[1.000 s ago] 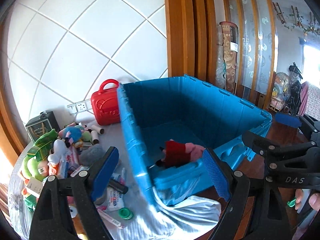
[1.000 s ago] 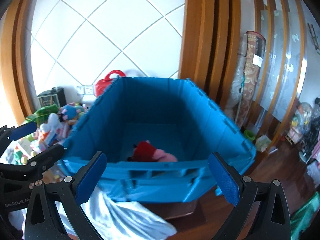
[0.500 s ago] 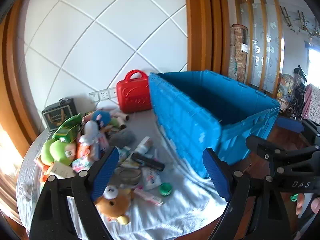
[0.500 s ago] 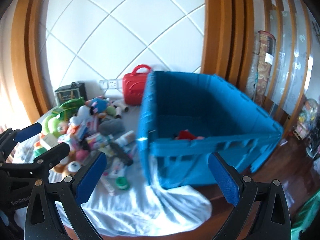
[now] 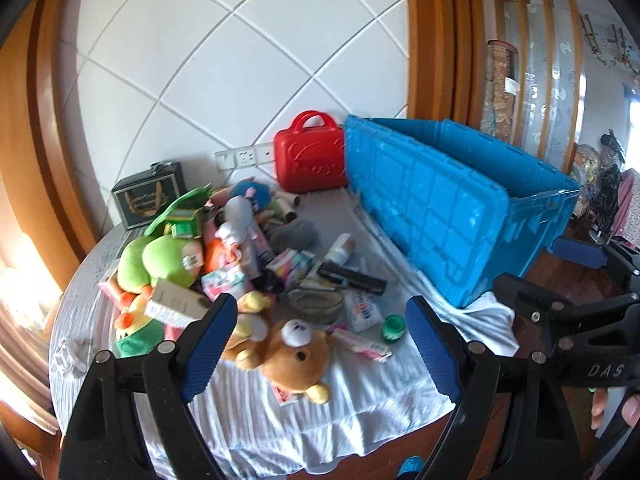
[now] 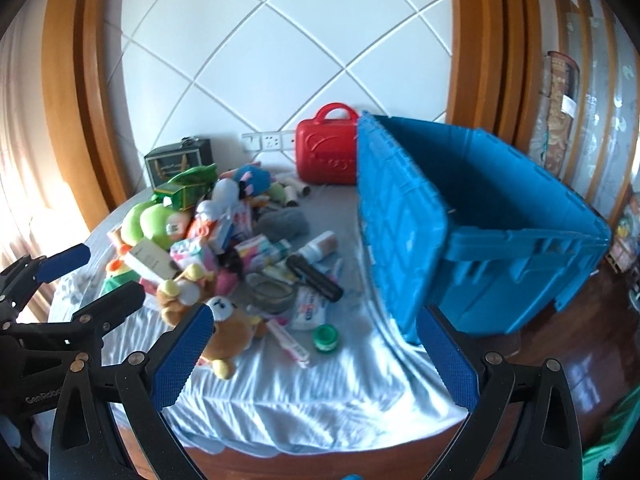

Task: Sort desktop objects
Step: 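Withdraw both grippers from the bin back over the toy pile, then close both grippers on the brown teddy bear plush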

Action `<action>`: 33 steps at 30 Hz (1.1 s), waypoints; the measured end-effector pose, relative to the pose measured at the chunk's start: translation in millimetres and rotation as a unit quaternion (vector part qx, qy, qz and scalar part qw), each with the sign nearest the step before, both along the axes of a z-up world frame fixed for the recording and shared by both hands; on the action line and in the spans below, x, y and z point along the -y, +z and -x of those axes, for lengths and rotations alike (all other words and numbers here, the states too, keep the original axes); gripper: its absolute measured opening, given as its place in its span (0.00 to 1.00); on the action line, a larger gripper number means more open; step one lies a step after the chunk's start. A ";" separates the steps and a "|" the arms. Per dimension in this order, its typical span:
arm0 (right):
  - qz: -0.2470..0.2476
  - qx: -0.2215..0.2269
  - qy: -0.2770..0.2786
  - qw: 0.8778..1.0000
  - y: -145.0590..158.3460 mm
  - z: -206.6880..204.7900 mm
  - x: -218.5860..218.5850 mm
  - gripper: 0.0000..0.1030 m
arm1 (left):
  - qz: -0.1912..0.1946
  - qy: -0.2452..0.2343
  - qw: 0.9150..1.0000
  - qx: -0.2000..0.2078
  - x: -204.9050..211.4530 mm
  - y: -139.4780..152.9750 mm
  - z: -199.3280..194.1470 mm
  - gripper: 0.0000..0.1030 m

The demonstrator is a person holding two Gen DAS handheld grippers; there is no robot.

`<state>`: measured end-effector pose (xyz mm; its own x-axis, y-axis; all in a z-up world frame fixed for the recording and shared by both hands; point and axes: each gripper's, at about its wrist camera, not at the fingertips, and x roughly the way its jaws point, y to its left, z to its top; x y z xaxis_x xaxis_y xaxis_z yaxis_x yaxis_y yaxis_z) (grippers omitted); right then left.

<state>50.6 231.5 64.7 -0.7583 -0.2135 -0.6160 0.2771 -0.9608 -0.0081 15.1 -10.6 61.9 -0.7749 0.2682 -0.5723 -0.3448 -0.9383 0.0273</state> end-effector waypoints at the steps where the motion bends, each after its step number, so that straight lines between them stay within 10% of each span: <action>1: 0.002 0.002 0.001 1.000 -1.6 0.5 3.1 1.00 | 0.000 0.007 1.000 0.003 8.4 -3.0 1.4 0.84; 21: 0.017 0.116 0.093 0.989 -92.2 86.7 56.3 1.00 | 0.023 0.165 0.982 0.085 91.4 -81.9 59.3 0.84; 33: -0.003 0.179 0.104 0.978 -135.0 126.1 67.3 1.00 | 0.026 0.147 0.979 0.140 77.4 -120.6 116.6 0.84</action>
<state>-75.5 164.2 -70.2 -0.4336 -0.3354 -0.8364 0.4523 -0.8838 0.1200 -101.5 -87.9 -58.7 -0.6257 0.0220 -0.7798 -0.0606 -0.9980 0.0204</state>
